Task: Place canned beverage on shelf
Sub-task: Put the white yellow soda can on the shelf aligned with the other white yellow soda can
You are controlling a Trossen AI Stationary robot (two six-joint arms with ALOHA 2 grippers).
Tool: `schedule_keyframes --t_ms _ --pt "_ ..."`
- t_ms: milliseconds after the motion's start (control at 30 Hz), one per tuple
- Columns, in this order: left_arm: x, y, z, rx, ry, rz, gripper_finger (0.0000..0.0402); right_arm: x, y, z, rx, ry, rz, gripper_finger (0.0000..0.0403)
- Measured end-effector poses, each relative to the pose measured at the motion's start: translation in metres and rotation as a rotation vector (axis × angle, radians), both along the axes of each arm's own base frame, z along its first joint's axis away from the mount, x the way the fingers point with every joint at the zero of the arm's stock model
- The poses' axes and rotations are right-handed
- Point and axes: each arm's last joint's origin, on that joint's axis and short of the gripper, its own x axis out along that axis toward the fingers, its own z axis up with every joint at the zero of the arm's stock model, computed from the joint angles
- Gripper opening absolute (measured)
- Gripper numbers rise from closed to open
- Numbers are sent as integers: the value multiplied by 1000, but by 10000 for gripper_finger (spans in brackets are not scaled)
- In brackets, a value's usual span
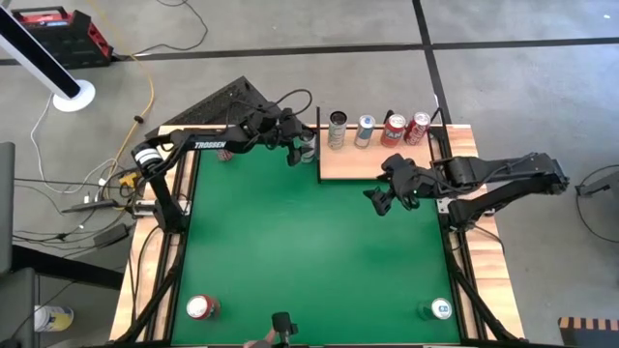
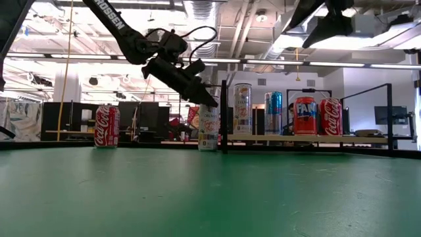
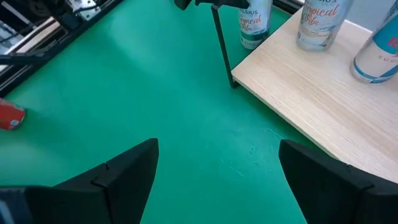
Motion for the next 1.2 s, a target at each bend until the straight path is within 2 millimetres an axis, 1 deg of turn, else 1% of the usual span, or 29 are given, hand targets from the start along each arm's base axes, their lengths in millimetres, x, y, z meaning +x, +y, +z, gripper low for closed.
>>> schedule_keyframes --t_ms 100,233,367,433,600,767,867,967,1033,1100,1200 --pt "2 -4 0 2 9 14 305 0 -3 0 10 6 16 356" --pt "1 -6 0 -40 27 30 236 0 -5 0 10 16 38 356" --pt "-7 -12 11 -98 47 41 233 -1 -3 -1 9 28 48 356" --pt "-14 -17 24 -91 53 41 233 -1 -1 -1 9 29 60 356" --pt "-34 -36 71 -16 -15 48 233 -1 6 -1 -2 33 104 356" --pt "-51 -64 123 106 -187 63 233 -1 8 -1 -8 31 117 356" --pt "-54 -80 145 165 -298 52 233 -1 8 0 -16 28 115 356" --pt "-50 -92 155 199 -377 21 233 -1 7 0 -27 28 103 356" --pt "-43 -97 156 199 -417 -2 233 -1 7 0 -29 26 101 356" --pt "-32 -99 157 189 -430 -27 233 -1 7 0 -29 25 100 356" --pt "-9 -96 154 163 -402 -79 233 -1 7 0 -27 17 99 356"
